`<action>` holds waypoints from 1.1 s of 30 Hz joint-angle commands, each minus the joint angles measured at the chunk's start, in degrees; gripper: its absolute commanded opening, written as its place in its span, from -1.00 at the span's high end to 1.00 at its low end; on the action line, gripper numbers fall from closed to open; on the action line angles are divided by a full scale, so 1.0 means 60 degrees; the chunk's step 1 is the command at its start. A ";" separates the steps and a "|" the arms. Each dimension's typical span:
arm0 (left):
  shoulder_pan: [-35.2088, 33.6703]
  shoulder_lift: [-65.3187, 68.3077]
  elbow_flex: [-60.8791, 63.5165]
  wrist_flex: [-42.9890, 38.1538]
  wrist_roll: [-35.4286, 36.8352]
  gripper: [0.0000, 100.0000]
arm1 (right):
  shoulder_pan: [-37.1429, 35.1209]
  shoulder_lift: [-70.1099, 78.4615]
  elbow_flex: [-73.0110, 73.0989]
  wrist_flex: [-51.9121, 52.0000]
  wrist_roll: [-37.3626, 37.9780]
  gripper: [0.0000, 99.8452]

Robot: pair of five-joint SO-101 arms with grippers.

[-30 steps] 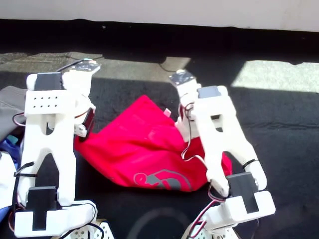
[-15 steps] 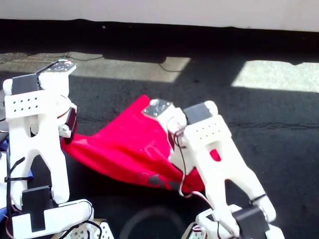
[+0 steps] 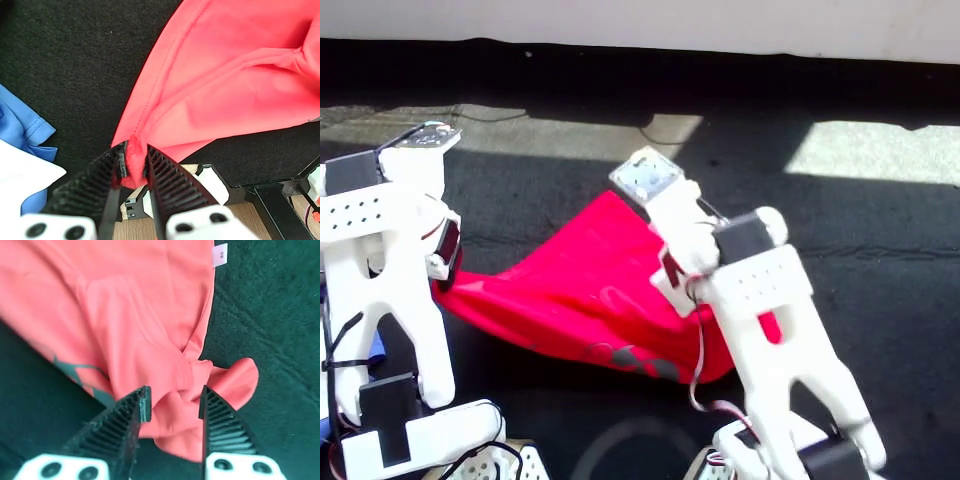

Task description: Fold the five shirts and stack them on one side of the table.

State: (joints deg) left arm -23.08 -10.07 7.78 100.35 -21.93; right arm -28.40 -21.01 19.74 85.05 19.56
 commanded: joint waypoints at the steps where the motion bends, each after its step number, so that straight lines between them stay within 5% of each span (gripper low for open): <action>1: -0.0051 -0.0198 -0.0022 0.0088 -0.0073 0.97 | 0.0095 0.1810 -0.0462 -0.0872 -0.0674 0.67; 10: -0.0359 -0.0198 -0.0037 0.0088 -0.0220 0.97 | -0.0711 0.4505 -0.1678 0.0535 -0.0645 0.67; 13: -0.0330 -0.0198 -0.0037 0.0088 -0.0220 0.97 | -0.1179 0.4330 -0.1941 0.0916 -0.0234 0.74; 16: -0.0315 -0.0198 -0.0037 0.0073 -0.0220 0.97 | -0.1385 0.4154 -0.1971 0.1033 -0.0044 1.00; 33: -0.0330 -0.0095 -0.0066 0.0029 -0.0278 0.97 | -0.0183 0.1106 -0.4359 0.2440 -0.0044 0.99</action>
State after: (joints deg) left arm -24.48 -10.07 7.78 100.35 -23.08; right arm -33.05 -7.38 -1.98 99.65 18.77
